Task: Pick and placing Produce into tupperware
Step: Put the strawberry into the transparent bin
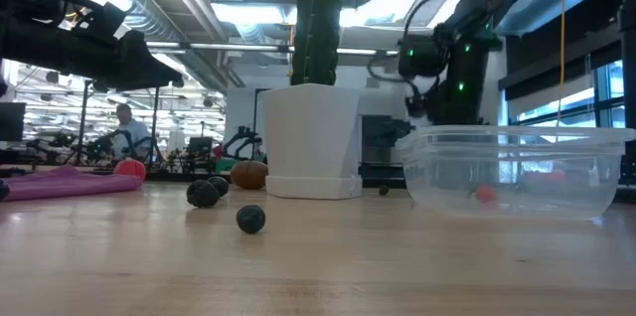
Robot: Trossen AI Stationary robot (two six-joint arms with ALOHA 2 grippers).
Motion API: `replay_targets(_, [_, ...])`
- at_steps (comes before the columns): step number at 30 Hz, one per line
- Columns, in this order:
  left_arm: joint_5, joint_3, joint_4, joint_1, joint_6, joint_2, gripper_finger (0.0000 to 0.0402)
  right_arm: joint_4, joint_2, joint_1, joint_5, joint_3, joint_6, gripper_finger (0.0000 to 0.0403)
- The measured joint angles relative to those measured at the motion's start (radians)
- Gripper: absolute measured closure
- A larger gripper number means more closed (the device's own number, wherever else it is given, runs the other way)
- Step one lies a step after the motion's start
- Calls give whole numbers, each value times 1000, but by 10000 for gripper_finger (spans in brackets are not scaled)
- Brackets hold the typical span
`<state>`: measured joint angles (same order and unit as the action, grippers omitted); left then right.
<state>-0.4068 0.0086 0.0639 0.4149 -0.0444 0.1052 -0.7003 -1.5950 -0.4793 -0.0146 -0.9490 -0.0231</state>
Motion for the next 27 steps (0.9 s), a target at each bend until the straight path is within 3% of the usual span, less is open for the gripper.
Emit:
replay_targets(11, [0, 0, 0, 0, 0, 0, 157, -29, 182, 186, 219, -45, -135, 280])
replay_targets(19, [0, 0, 0, 0, 0, 0, 157, -52, 159, 392, 200, -45, -254, 280])
replay_targets(23, [0, 0, 0, 0, 0, 0, 157, -57, 128, 445, 122, -44, -286, 280])
replay_targets(27, [0, 0, 0, 0, 0, 0, 157, -56, 81, 474, 115, -44, -291, 280])
